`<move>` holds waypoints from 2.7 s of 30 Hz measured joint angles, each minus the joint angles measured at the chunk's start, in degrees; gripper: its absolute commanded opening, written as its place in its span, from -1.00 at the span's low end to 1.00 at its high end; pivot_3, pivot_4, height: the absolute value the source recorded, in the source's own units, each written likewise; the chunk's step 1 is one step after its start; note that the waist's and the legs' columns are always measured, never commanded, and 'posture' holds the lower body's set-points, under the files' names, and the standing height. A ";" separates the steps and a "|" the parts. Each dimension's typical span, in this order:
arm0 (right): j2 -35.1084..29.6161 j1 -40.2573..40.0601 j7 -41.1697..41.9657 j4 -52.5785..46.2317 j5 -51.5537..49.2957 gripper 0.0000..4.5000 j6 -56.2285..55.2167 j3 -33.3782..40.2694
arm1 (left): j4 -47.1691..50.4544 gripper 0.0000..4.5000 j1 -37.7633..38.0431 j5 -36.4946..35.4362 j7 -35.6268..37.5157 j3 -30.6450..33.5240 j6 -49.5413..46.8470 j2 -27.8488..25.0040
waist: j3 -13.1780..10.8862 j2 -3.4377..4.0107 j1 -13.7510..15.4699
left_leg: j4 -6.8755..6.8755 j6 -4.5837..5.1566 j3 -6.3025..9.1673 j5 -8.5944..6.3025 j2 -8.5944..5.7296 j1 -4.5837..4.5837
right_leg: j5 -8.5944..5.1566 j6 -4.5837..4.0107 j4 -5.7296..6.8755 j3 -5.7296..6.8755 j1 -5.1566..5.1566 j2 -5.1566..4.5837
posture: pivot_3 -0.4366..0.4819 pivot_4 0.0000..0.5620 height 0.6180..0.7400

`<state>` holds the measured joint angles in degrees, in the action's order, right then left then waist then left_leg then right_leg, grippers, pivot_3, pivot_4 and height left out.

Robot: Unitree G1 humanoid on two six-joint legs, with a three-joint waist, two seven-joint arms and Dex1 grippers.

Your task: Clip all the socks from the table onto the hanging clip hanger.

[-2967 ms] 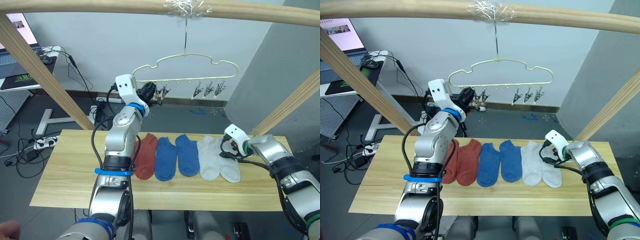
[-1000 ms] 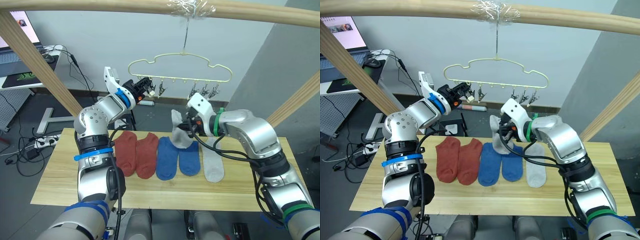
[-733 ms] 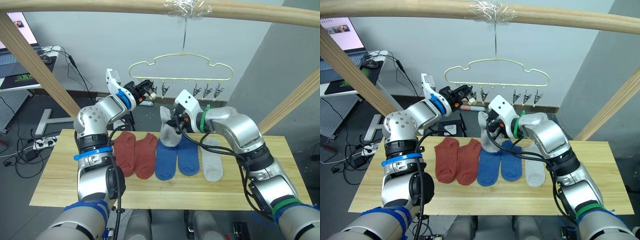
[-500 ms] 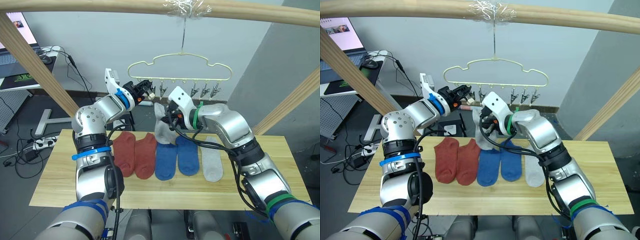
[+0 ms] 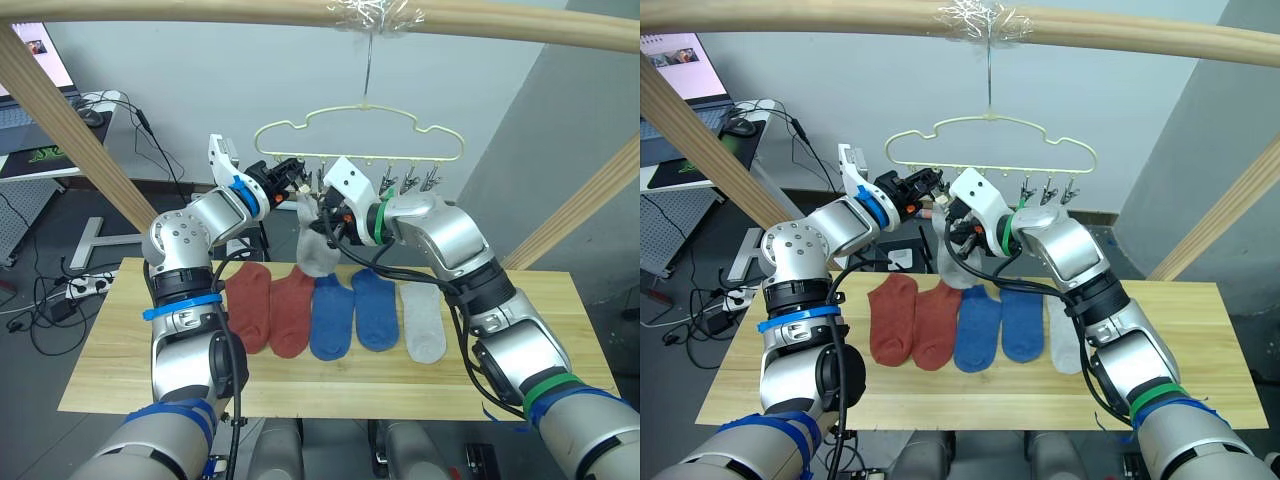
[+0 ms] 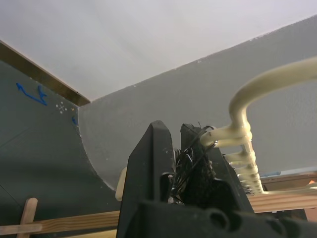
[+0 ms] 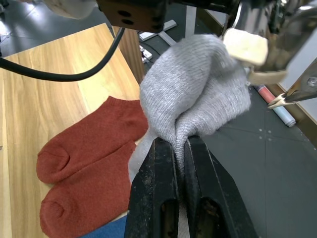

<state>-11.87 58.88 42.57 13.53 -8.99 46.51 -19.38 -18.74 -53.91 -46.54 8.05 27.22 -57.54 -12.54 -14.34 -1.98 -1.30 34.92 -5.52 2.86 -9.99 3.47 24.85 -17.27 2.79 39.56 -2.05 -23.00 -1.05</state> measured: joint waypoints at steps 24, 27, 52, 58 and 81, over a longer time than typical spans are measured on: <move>3.80 5.01 -1.59 11.41 4.44 -0.99 -3.20 0.16 | 0.01 -0.91 0.69 0.30 -0.01 -0.52 0.59 -0.11 | 0.08 -0.11 0.15 | 0.02 -0.20 -0.01 0.23 0.02 0.03 | 0.05 -0.09 0.49 -0.06 -0.27 0.03 | 0.11 -0.46 1.00; 3.82 5.01 -1.94 11.41 4.45 -0.99 -3.11 0.40 | 0.01 -0.91 1.03 0.30 0.11 -0.84 0.67 -0.11 | 0.08 -0.11 0.16 | 0.03 -0.20 -0.01 0.23 0.02 0.03 | 0.05 -0.09 0.49 -0.06 -0.27 0.03 | 0.10 -0.47 1.00; 3.90 7.19 -3.04 11.46 4.32 -1.00 -2.28 2.90 | 0.01 -0.22 1.45 0.33 1.19 -2.05 1.97 -0.68 | 0.11 -0.12 0.14 | 0.03 -0.20 -0.01 0.23 0.01 0.03 | 0.05 -0.09 0.51 -0.06 -0.27 0.03 | 0.09 -0.49 1.00; 3.91 7.28 -2.92 11.46 4.34 -1.00 -2.28 3.10 | -0.04 0.32 2.04 0.29 1.23 -2.01 1.30 -0.68 | 0.10 -0.12 0.15 | 0.03 -0.20 -0.01 0.23 0.02 0.03 | 0.05 -0.09 0.50 -0.05 -0.28 0.03 | 0.09 -0.49 1.00; -3.05 -7.28 -1.13 -12.67 1.69 0.98 9.11 2.23 | 23.21 0.33 21.81 15.49 10.90 -17.51 17.20 -8.55 | 0.17 -0.10 1.55 | 0.04 -0.19 0.00 0.23 0.02 0.01 | 0.05 -0.09 0.59 -0.08 -0.28 0.04 | 0.22 -0.46 1.00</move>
<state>-14.91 51.60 41.44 0.86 -7.30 55.62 -17.16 4.47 -32.10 -31.05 18.94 9.71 -40.34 -21.09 -14.17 -2.08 0.25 34.96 -5.70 2.86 -9.76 3.49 24.86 -17.21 2.70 40.15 -2.13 -23.27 -1.00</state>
